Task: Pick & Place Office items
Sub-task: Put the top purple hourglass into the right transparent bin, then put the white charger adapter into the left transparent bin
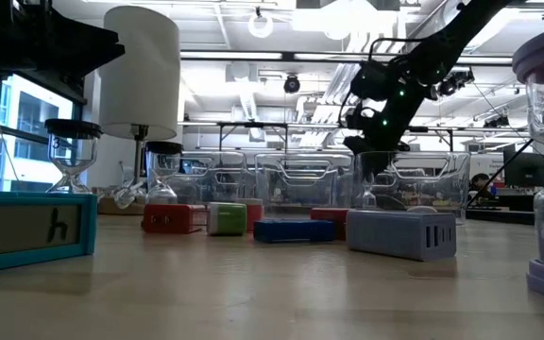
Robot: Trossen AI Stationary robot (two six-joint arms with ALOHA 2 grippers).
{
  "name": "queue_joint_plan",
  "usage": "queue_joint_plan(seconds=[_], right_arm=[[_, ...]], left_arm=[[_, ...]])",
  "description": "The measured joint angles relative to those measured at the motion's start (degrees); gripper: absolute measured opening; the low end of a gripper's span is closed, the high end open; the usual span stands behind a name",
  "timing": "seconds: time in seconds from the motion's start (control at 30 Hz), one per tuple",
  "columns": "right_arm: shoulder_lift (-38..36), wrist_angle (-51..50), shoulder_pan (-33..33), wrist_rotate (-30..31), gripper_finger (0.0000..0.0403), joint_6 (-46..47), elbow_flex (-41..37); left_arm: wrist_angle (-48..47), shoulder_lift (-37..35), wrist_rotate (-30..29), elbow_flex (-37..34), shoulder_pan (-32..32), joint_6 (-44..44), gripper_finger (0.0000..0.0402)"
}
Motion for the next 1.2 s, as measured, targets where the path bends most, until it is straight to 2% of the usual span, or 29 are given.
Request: queue_joint_plan(seconds=[0.33, 0.67, 0.83, 1.0, 1.1, 1.2], right_arm=[[-0.3, 2.8, 1.4, 0.0, 0.0228, -1.9, 0.0], [-6.1, 2.4, 2.5, 6.3, 0.0319, -4.1, 0.0], [-12.8, 1.0, 5.3, 7.5, 0.0347, -6.6, 0.0], [-21.8, -1.0, 9.9, 7.4, 0.0348, -8.4, 0.0], [-27.2, -2.9, 13.8, 6.3, 0.0344, -9.5, 0.0], [-31.8, -5.2, 17.8, 2.6, 0.0342, -9.2, 0.0]], left_arm=[[0.0, 0.0, -0.1, 0.0, 0.0, -1.3, 0.0143], [0.1, 0.0, -0.1, 0.0, 0.0, -1.5, 0.0143], [0.0, 0.0, -0.1, 0.0, 0.0, -1.5, 0.0143], [0.0, 0.0, -0.1, 0.0, 0.0, -1.5, 0.0143], [0.0, 0.0, -0.1, 0.0, 0.0, -1.5, 0.0143], [0.0, 0.0, -0.1, 0.0, 0.0, -1.5, 0.0143]])
